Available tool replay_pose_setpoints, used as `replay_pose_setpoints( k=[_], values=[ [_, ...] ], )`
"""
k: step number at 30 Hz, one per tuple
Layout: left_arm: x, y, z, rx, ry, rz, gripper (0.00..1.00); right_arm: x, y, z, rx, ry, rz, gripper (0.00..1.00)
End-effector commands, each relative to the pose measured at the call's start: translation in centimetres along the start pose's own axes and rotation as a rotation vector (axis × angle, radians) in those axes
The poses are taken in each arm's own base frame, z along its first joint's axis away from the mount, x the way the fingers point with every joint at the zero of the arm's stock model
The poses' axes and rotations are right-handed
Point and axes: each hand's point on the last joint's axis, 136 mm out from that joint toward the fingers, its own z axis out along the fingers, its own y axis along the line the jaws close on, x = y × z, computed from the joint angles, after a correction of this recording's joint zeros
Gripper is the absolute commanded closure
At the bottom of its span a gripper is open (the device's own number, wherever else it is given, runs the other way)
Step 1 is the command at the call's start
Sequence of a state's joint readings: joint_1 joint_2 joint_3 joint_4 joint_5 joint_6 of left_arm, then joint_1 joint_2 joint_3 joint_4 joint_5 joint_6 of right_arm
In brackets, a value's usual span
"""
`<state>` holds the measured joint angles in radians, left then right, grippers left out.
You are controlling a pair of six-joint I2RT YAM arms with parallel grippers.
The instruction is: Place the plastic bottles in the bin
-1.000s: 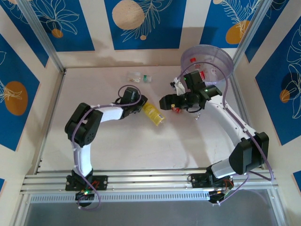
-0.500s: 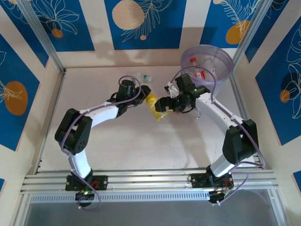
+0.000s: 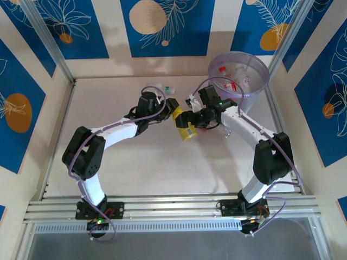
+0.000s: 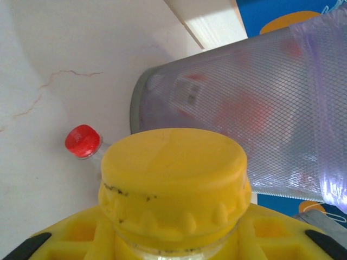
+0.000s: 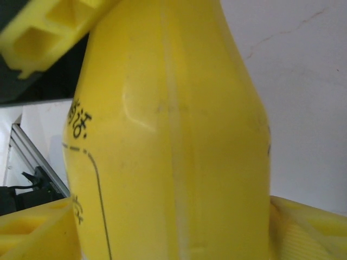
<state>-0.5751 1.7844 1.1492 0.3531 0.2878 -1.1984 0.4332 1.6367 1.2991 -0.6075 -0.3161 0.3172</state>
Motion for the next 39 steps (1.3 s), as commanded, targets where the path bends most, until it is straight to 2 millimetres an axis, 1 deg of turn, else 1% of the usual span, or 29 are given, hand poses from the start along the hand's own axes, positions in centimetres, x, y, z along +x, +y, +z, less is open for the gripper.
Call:
replay_pose_setpoints(
  k=[1,4,8,11,14,15,16,20,22,24,28,30,33,37,39],
  values=[
    [-0.2,-4.3,-0.7,0.113,0.001,0.033,0.64,0.1,0.3,0.6,-0.059,0.021,0.024,0.24],
    [-0.3,-4.8,-0.8,0.12,-0.003,0.045,0.61,0.0,0.7,0.7,-0.088,0.025,0.029,0.3],
    [-0.5,-5.3,-0.8,0.125,-0.006,0.066,0.56,-0.4,1.0,0.0,-0.089,0.005,0.031,0.41],
    [-0.7,-5.8,-1.0,0.131,-0.011,0.081,0.41,-0.8,0.9,-1.1,-0.072,-0.02,0.026,0.45],
    [-0.9,-6.2,-1.3,0.14,-0.022,0.11,0.09,-1.2,1.1,-2.4,-0.059,-0.049,0.019,0.49],
    [-0.9,-6.5,-1.6,0.145,-0.027,0.12,0.02,-1.4,1.2,-2.9,-0.053,-0.061,0.013,0.5],
    [-1.0,-6.6,-1.7,0.148,-0.031,0.127,0.0,-1.6,1.3,-3.4,-0.048,-0.073,0.008,0.5],
    [-1.6,-7.2,-3.1,0.177,-0.061,0.131,0.0,-2.4,1.4,-5.6,-0.015,-0.124,-0.009,0.53],
    [-2.1,-7.1,-4.3,0.177,-0.085,0.135,0.0,-3.1,1.3,-7.3,0.025,-0.162,-0.023,0.55],
    [-2.5,-6.6,-5.6,0.154,-0.108,0.151,0.0,-3.7,1.1,-8.9,0.068,-0.203,-0.04,0.57],
    [-2.5,-4.3,-8.3,0.022,-0.138,0.219,0.0,-5.1,1.0,-12.6,0.157,-0.294,-0.078,0.58],
    [-2.0,-2.9,-9.2,-0.043,-0.13,0.249,0.0,-5.8,1.2,-14.5,0.191,-0.344,-0.098,0.59],
    [-1.0,-0.5,-9.8,-0.12,-0.098,0.266,0.0,-7.1,1.3,-17.5,0.238,-0.433,-0.124,0.6],
    [0.7,3.0,-10.0,-0.196,-0.049,0.244,0.0,-9.0,0.9,-21.6,0.306,-0.562,-0.139,0.6],
    [1.3,4.3,-10.2,-0.223,-0.038,0.234,0.0,-10.1,0.9,-23.8,0.332,-0.634,-0.147,0.61]
  ],
)
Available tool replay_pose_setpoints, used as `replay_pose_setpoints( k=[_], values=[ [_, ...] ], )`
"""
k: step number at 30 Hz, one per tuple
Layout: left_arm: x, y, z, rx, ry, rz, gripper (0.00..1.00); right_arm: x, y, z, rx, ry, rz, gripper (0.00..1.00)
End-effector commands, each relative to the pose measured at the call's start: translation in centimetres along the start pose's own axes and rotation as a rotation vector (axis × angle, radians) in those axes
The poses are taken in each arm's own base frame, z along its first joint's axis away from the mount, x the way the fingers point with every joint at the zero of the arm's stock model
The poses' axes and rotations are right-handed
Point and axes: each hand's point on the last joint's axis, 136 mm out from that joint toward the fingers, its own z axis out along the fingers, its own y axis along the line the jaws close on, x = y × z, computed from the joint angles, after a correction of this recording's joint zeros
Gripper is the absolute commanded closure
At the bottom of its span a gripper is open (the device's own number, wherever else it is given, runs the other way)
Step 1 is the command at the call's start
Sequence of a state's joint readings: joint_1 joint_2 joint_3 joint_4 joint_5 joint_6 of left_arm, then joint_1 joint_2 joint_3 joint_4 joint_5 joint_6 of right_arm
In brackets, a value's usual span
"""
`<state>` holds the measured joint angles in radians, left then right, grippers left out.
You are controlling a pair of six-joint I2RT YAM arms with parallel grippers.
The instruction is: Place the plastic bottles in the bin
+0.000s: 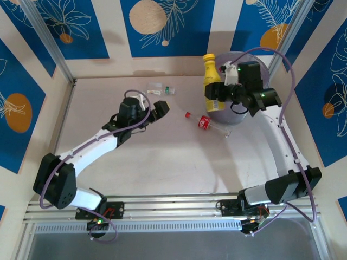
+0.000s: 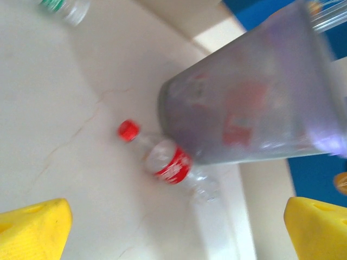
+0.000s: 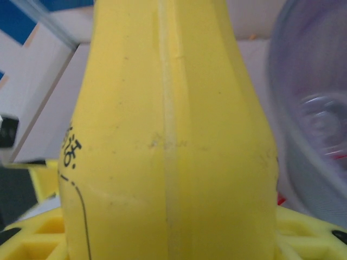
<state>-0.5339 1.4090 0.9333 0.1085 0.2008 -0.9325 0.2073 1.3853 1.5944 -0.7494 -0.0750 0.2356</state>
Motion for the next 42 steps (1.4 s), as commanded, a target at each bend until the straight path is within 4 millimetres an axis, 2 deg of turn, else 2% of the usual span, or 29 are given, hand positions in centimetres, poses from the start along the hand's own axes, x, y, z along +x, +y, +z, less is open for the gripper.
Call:
replay_pose_setpoints(
  k=[1,4,8,13,19,24,31,42],
  values=[
    [2.1,3.4,-0.4,-0.106,0.045,0.01,0.0,-4.0,-1.1,-3.1,0.071,-0.154,-0.044,0.61],
    [2.8,4.5,-0.8,-0.146,0.046,0.013,0.0,-6.7,-2.3,-4.4,0.12,-0.242,-0.056,0.62],
    [3.4,5.3,-1.2,-0.183,0.05,0.023,0.0,-9.5,-4.2,-4.8,0.171,-0.309,-0.061,0.64],
    [4.2,5.5,-1.4,-0.194,0.063,0.029,0.0,-11.7,-6.4,-3.5,0.22,-0.322,-0.063,0.65],
    [4.6,5.2,-1.8,-0.21,0.071,0.06,0.01,-12.8,-8.7,-0.3,0.27,-0.282,-0.063,0.66],
    [4.7,5.3,-2.3,-0.228,0.072,0.085,0.01,-12.4,-10.8,2.7,0.288,-0.219,-0.039,0.66],
    [4.6,5.3,-2.6,-0.229,0.065,0.092,0.01,-9.7,-12.9,6.0,0.285,-0.122,0.018,0.66],
    [4.7,5.3,-2.1,-0.223,0.072,0.091,0.02,-4.3,-15.6,8.4,0.299,0.005,0.104,0.64]
  ],
)
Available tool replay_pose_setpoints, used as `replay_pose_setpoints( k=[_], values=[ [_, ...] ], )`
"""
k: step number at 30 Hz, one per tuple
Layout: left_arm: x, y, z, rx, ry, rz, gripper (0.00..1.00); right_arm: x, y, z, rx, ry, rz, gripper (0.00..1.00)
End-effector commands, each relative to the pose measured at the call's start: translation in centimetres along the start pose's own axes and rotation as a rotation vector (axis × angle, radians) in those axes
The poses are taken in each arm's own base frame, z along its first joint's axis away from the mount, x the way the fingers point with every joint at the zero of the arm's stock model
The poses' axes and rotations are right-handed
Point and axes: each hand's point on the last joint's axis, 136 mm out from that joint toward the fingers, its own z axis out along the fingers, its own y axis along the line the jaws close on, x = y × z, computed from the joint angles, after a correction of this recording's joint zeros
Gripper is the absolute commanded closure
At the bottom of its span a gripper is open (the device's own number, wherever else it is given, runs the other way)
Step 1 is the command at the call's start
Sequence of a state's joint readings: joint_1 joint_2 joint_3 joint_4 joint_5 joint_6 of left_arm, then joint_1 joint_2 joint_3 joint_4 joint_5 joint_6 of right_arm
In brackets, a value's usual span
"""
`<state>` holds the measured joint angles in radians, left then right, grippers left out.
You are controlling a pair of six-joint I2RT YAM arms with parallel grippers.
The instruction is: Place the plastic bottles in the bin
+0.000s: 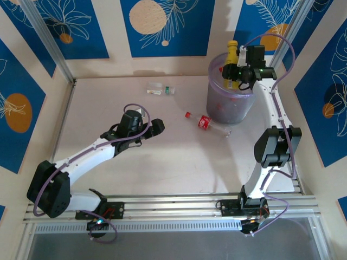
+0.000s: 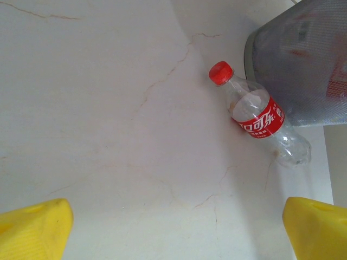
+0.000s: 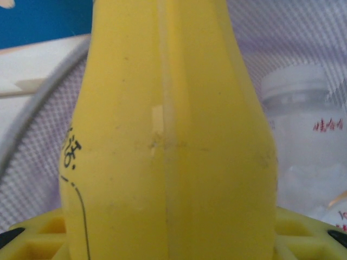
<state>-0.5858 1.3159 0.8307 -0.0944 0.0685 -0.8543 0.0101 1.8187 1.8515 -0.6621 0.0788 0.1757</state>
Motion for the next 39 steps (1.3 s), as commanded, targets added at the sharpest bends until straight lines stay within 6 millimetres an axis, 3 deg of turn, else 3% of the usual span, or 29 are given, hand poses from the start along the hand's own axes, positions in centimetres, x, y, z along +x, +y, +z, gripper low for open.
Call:
replay_pose_setpoints(
  k=[1,5,10,20,26,32,36,39],
  values=[
    [0.1,-0.2,0.1,0.0,0.0,0.018,0.02,1.1,-0.3,0.1,-0.01,0.021,0.027,0.63],
    [0.1,-0.3,0.5,0.001,0.01,0.022,0.02,2.6,-0.7,0.7,-0.013,0.051,0.045,0.56],
    [0.2,-0.4,1.0,-0.004,0.023,0.032,0.01,3.0,-0.5,0.6,-0.024,0.059,0.039,0.35],
    [-0.2,-1.0,1.8,-0.002,0.029,0.045,0.01,0.1,0.6,-2.3,-0.028,0.003,-0.019,0.14],
    [-0.9,-1.5,2.0,-0.007,0.024,0.071,0.01,-1.6,1.5,-5.1,-0.035,-0.043,-0.048,0.08],
    [-0.8,-1.4,2.2,-0.009,0.029,0.06,0.01,-3.4,2.8,-9.7,-0.042,-0.128,-0.08,0.04],
    [-0.8,-1.2,2.2,-0.018,0.027,0.062,0.01,-4.2,4.6,-13.5,-0.061,-0.192,-0.129,0.04],
    [-0.9,-1.2,2.2,-0.018,0.025,0.064,0.01,-3.6,7.1,-15.3,-0.081,-0.201,-0.21,0.05]
  ],
)
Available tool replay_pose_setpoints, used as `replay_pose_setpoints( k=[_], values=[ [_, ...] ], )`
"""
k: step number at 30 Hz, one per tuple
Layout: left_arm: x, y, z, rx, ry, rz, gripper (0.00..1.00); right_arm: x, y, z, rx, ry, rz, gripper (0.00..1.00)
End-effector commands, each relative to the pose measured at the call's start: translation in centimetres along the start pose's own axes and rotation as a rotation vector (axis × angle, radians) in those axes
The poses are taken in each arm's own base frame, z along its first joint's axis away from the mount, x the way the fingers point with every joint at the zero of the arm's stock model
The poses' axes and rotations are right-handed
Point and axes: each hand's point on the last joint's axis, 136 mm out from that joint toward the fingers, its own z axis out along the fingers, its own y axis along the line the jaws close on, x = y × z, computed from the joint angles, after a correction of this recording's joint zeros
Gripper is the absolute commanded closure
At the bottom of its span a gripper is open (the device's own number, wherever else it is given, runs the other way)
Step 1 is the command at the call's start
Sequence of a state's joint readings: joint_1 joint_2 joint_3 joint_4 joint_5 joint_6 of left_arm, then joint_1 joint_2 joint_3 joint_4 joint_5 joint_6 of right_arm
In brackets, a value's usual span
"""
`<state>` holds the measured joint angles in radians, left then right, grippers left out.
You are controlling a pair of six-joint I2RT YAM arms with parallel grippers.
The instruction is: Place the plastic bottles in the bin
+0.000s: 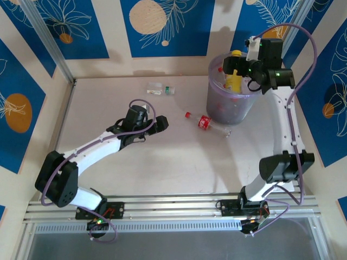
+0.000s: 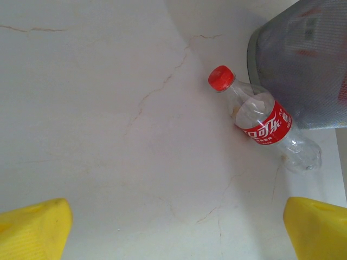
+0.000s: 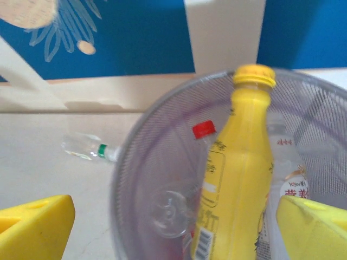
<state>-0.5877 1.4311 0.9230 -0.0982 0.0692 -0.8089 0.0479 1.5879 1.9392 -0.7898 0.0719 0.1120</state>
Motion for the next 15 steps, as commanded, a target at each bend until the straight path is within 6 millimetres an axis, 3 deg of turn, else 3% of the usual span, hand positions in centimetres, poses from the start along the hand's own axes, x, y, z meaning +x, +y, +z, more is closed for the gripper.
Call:
replay_pose_setpoints(
  k=[1,5,9,15],
  values=[
    [-0.1,-0.4,0.0,0.001,0.003,0.02,0.01,-0.3,3.5,-3.0,-0.041,-0.016,-0.118,0.05],
    [-0.6,-0.1,-0.4,-0.003,-0.011,0.001,0.01,2.4,8.5,-3.2,-0.131,0.056,-0.267,0.07],
    [-1.3,0.9,-1.5,-0.018,-0.033,-0.014,0.02,7.3,12.6,-1.8,-0.227,0.187,-0.406,0.09],
    [-2.0,2.9,-4.1,-0.063,-0.059,-0.004,0.03,14.7,14.4,2.5,-0.299,0.382,-0.539,0.1]
  ],
)
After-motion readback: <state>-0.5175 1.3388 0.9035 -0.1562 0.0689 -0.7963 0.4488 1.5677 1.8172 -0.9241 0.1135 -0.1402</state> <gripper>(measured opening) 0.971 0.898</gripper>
